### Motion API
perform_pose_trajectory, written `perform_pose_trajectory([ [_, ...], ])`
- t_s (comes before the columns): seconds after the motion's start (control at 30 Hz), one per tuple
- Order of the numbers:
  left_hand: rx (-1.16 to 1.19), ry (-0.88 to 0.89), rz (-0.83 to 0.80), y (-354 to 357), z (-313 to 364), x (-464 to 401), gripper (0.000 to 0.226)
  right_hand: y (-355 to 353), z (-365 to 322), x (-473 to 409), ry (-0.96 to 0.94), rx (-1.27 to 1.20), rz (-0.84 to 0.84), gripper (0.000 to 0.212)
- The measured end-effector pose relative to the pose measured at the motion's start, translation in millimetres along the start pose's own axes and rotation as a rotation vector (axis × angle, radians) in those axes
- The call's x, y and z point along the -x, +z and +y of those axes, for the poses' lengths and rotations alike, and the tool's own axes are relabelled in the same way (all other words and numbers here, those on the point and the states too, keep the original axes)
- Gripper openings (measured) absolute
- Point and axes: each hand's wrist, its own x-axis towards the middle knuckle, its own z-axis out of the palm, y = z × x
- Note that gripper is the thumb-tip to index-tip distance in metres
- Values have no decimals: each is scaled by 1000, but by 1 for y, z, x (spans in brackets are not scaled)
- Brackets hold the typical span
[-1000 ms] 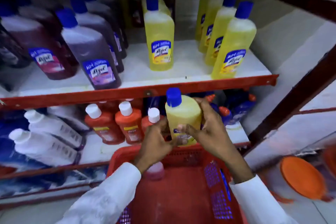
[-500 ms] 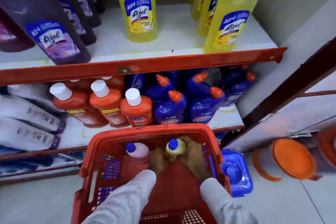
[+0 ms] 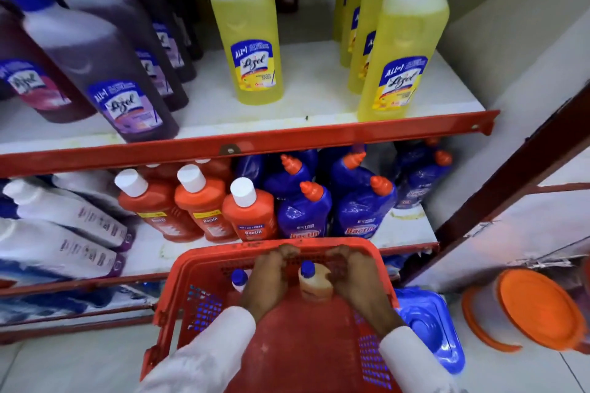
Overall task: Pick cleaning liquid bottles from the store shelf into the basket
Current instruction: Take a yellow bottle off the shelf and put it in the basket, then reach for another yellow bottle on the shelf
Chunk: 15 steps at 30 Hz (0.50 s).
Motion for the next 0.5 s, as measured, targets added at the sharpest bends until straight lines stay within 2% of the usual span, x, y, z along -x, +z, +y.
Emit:
perform_pose_trajectory([
  [0.07,-206,312,59,-37,33,3,47,-31,-33,-2,-109,-47,132,42],
  [0.17,-349,703,234,-74,68,0,36,-80,-94,-2,-342,-141,433,29],
  [0.23,-401,848,416,-91,104,-6,31,-105,-125,-9,-467,-168,668,28],
  [0.3,-428,870,532,-101,127,-17,37,-121,-148,-24,-488,-168,898,40],
  [0.37,-445,777,551,-105,141,-32,48,-132,-166,-45,-430,-175,1017,68],
  [0.43,-502,709,528,-104,147,-46,56,-140,-178,-69,-332,-193,1022,96],
  [0.5,-560,639,492,-100,146,-60,58,-146,-185,-92,-243,-227,971,115],
])
